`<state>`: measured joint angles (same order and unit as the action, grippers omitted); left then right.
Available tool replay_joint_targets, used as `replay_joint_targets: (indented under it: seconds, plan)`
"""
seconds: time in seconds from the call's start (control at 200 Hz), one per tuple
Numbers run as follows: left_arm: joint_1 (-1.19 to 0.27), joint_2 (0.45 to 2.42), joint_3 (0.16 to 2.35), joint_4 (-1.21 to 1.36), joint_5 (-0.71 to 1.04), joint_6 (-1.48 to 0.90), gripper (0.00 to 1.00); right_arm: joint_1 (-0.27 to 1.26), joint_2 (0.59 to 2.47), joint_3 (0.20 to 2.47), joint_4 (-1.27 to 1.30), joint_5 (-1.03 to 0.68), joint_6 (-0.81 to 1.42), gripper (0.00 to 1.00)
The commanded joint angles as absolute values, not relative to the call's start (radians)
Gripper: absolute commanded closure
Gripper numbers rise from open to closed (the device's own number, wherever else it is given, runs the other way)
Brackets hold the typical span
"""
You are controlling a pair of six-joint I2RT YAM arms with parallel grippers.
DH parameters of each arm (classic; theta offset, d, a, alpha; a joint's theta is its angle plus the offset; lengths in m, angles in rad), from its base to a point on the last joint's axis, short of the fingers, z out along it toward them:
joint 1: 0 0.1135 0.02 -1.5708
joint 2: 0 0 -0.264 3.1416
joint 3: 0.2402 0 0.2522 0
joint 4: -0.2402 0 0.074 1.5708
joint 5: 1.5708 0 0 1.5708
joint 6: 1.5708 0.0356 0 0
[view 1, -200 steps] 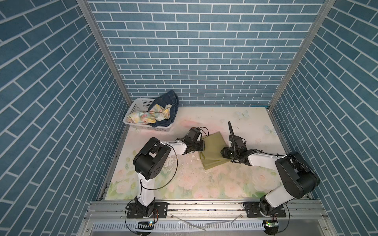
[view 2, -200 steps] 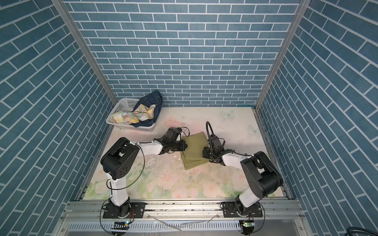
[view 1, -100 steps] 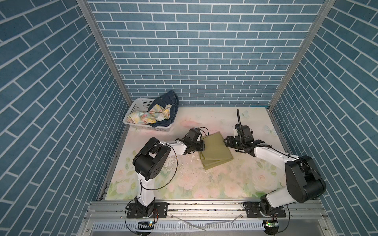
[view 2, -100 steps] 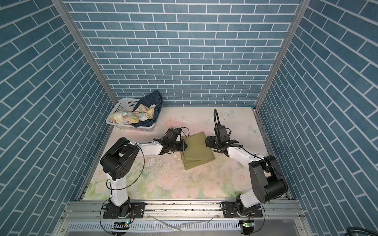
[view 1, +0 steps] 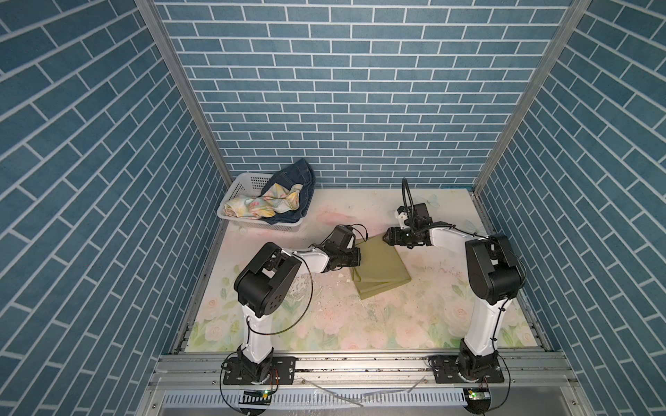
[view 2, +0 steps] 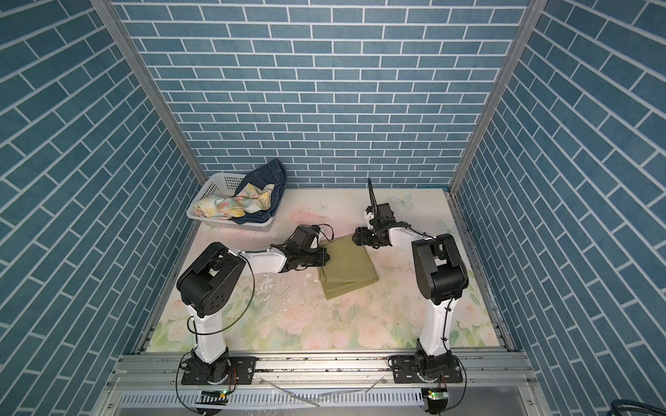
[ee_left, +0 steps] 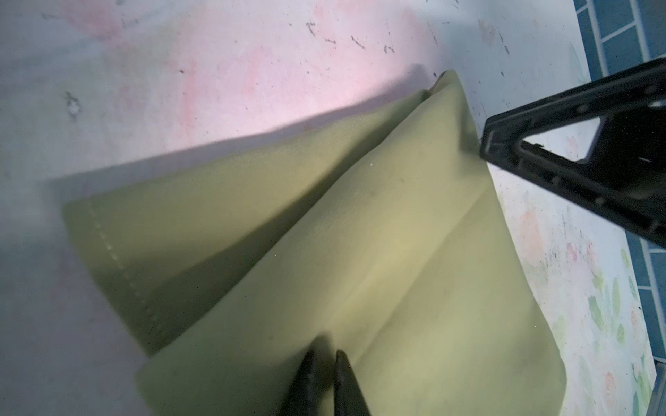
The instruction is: Fold and stack the skirts
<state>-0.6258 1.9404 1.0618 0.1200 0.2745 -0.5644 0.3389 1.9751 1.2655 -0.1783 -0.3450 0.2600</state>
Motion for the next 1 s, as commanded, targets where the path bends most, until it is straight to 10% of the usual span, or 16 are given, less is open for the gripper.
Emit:
replay_joint_targets:
  seconds: [0.0,0.35,0.57,0.635,0.78,0.995]
  plan:
    - [-0.629,1.982,1.060,0.016,0.288,-0.552,0.88,0.331,2.045,1.358,-0.275,-0.409,0.126,0.28]
    - [-0.629,1.998,1.072,0.023,0.297,-0.555,0.89,0.334,2.165,1.416,-0.341,-0.510,0.074,0.41]
    - [-0.629,2.009,1.080,0.021,0.299,-0.553,0.89,0.356,2.155,1.394,-0.292,-0.510,0.082,0.76]
    - [-0.629,2.011,1.089,0.017,0.302,-0.554,0.89,0.365,2.138,1.392,-0.275,-0.485,0.100,1.00]
    - [-0.626,1.995,1.132,-0.015,0.313,-0.545,0.88,0.364,2.093,1.365,-0.209,-0.448,0.169,1.00]
    - [-0.581,1.836,1.133,-0.033,0.347,-0.548,0.39,0.317,2.075,1.412,-0.203,-0.309,0.293,1.00]
